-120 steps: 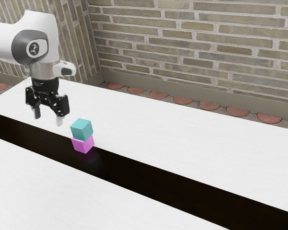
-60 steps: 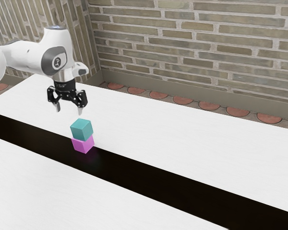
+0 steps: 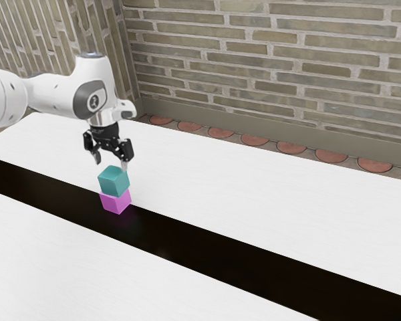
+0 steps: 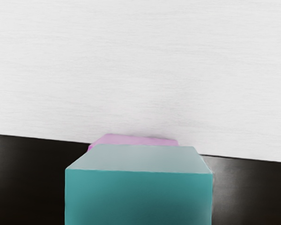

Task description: Pick up the blue block with one arm, and put the blue block on the table with one arm

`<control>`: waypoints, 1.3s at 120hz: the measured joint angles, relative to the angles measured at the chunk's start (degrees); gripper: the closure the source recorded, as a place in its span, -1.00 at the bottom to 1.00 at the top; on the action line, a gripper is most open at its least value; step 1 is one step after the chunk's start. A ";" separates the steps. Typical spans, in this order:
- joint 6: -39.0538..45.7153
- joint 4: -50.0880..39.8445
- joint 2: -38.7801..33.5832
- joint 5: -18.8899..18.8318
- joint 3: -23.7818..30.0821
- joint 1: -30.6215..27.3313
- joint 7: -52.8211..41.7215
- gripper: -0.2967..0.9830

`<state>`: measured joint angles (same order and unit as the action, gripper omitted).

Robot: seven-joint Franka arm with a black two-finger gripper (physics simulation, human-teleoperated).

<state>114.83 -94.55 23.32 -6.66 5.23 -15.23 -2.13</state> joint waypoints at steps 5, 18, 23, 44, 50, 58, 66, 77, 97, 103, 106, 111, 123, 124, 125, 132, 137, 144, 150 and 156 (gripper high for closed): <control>0.25 -0.02 0.26 0.07 0.03 0.00 -0.50 -0.54; 0.73 -0.04 0.88 0.55 0.04 -0.12 -1.64 -0.54; 0.90 -0.04 1.26 0.66 0.04 -0.16 -2.03 -0.54; 1.54 -0.04 2.53 0.88 0.01 -0.24 -3.39 -0.54; 1.76 -0.05 3.10 0.90 0.01 -0.28 -3.71 -0.54; 2.17 -0.10 3.93 0.94 -0.03 -0.47 -4.11 -0.54; 2.51 -0.12 4.45 0.94 -0.02 -0.56 -4.46 -0.54; 2.95 -0.13 4.95 0.96 -0.04 -0.58 -4.88 -0.53; 3.43 -0.13 5.19 1.02 -0.04 -0.59 -5.48 -0.30; 3.52 -0.13 5.15 1.03 -0.03 -0.58 -5.62 -0.24; 3.55 -0.13 5.14 1.03 -0.04 -0.56 -5.69 -0.21; 3.60 -0.13 5.13 1.03 -0.04 -0.54 -5.80 -0.17; 3.69 -0.13 5.12 0.99 -0.02 -0.45 -6.00 -0.14; 3.70 -0.13 5.11 0.99 -0.01 -0.44 -6.02 -0.14; 3.71 -0.13 5.10 0.99 0.00 -0.44 -6.03 -0.13; 3.75 -0.13 5.05 0.95 -0.03 -0.46 -6.13 -0.12; 3.77 -0.13 5.04 0.92 -0.04 -0.46 -6.19 -0.11; 3.80 -0.13 4.97 0.86 -0.01 -0.42 -6.26 -0.10; 3.82 -0.14 4.73 0.84 0.00 -0.35 -6.31 -0.09; 3.83 -0.14 4.31 0.82 0.33 -0.26 -6.34 -0.09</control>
<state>118.67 -94.69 27.63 -5.83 5.55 -15.49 -8.46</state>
